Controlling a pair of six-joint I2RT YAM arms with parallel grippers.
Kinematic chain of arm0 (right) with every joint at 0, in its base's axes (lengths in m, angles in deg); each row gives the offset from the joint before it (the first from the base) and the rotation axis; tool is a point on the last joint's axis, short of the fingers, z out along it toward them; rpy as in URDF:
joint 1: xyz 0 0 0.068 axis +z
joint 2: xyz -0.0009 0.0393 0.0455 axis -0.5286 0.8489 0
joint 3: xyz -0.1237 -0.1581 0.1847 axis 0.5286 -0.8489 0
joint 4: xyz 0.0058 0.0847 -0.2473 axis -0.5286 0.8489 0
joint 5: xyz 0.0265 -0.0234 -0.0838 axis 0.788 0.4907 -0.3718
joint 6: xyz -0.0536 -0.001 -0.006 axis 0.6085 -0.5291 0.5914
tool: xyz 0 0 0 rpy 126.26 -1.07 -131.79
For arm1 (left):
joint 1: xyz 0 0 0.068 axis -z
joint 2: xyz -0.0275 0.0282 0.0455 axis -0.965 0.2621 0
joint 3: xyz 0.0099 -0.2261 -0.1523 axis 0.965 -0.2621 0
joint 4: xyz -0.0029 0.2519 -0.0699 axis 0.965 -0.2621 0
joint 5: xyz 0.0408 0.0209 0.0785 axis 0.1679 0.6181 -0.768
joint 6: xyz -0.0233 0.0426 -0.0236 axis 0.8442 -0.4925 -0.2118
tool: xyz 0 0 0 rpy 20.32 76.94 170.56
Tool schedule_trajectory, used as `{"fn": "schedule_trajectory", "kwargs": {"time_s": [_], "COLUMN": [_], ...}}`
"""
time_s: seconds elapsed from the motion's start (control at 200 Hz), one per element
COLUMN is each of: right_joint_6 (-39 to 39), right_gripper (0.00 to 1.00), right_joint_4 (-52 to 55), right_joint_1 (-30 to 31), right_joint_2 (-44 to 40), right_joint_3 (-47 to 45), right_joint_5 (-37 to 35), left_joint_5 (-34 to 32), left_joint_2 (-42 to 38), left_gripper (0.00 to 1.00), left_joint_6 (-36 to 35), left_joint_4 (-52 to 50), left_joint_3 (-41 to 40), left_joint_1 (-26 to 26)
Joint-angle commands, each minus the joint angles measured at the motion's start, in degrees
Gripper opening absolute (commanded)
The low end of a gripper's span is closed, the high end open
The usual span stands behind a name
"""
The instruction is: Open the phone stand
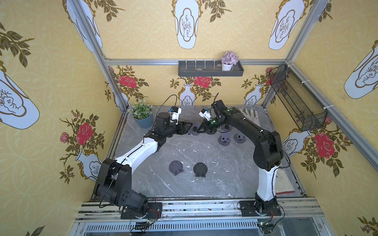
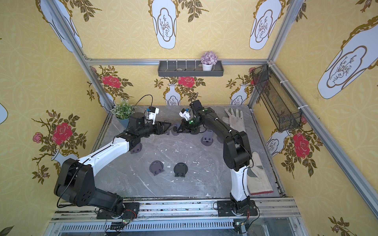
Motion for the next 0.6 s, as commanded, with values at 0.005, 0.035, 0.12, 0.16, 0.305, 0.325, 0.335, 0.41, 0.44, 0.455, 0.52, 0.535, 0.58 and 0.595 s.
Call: {"fn": "schedule_trajectory", "kwargs": {"time_s": [0.005, 0.035, 0.12, 0.16, 0.305, 0.325, 0.335, 0.41, 0.44, 0.455, 0.52, 0.535, 0.58, 0.595], "right_joint_6": [-5.39, -5.39, -5.57, -5.71, -5.85, -5.86, -5.85, -5.86, -5.85, -5.84, -5.89, -5.91, -5.92, -5.91], "right_gripper": [0.00, 0.00, 0.00, 0.00, 0.00, 0.00, 0.00, 0.00, 0.00, 0.00, 0.00, 0.00, 0.00, 0.00], "right_joint_4": [6.92, 6.97, 7.19, 7.32, 7.53, 7.58, 7.62, 7.80, 7.80, 7.89, 8.07, 8.09, 8.07, 8.07], "right_joint_1": [-4.07, -4.20, -4.56, -4.79, -5.19, -5.26, -5.27, -5.45, -5.45, -5.45, -5.67, -5.64, -5.63, -5.63], "right_joint_2": [1.54, 1.67, 2.18, 2.38, 2.93, 3.02, 3.02, 3.35, 3.45, 3.52, 3.68, 3.72, 3.72, 3.72], "right_joint_3": [0.14, 0.36, 0.96, 1.20, 2.04, 2.21, 2.25, 2.59, 2.76, 2.78, 2.95, 3.04, 3.14, 3.21], "right_joint_5": [-23.91, -23.83, -23.79, -23.69, -23.49, -23.54, -23.52, -23.40, -23.42, -23.54, -23.35, -23.38, -23.41, -23.45], "left_joint_5": [0.80, 0.81, 0.56, 0.36, 0.02, -0.06, -0.11, -0.16, -0.15, -0.20, -0.11, -0.18, -0.21, -0.24], "left_joint_2": [-2.35, -2.49, -3.15, -3.47, -4.53, -4.71, -4.76, -5.26, -5.55, -5.64, -5.98, -6.04, -6.29, -6.28], "left_gripper": [0.19, 0.19, 0.19, 0.19, 0.19, 0.19, 0.19, 0.19, 0.19, 0.19, 0.19, 0.19, 0.19, 0.19], "left_joint_6": [-1.83, -1.91, -2.25, -2.38, -2.87, -2.82, -2.81, -2.87, -2.89, -2.89, -2.92, -2.95, -2.96, -2.93], "left_joint_4": [3.18, 3.09, 2.74, 2.49, 1.77, 1.76, 1.70, 1.68, 1.68, 1.68, 1.60, 1.59, 1.59, 1.52], "left_joint_3": [0.23, 0.11, -0.17, -0.19, -0.55, -0.64, -0.64, -1.17, -1.26, -1.45, -1.68, -1.76, -1.96, -2.07], "left_joint_1": [-0.62, -0.61, -0.65, -0.66, -0.60, -0.66, -0.66, -0.66, -0.66, -0.66, -0.66, -0.60, -0.66, -0.62]}}
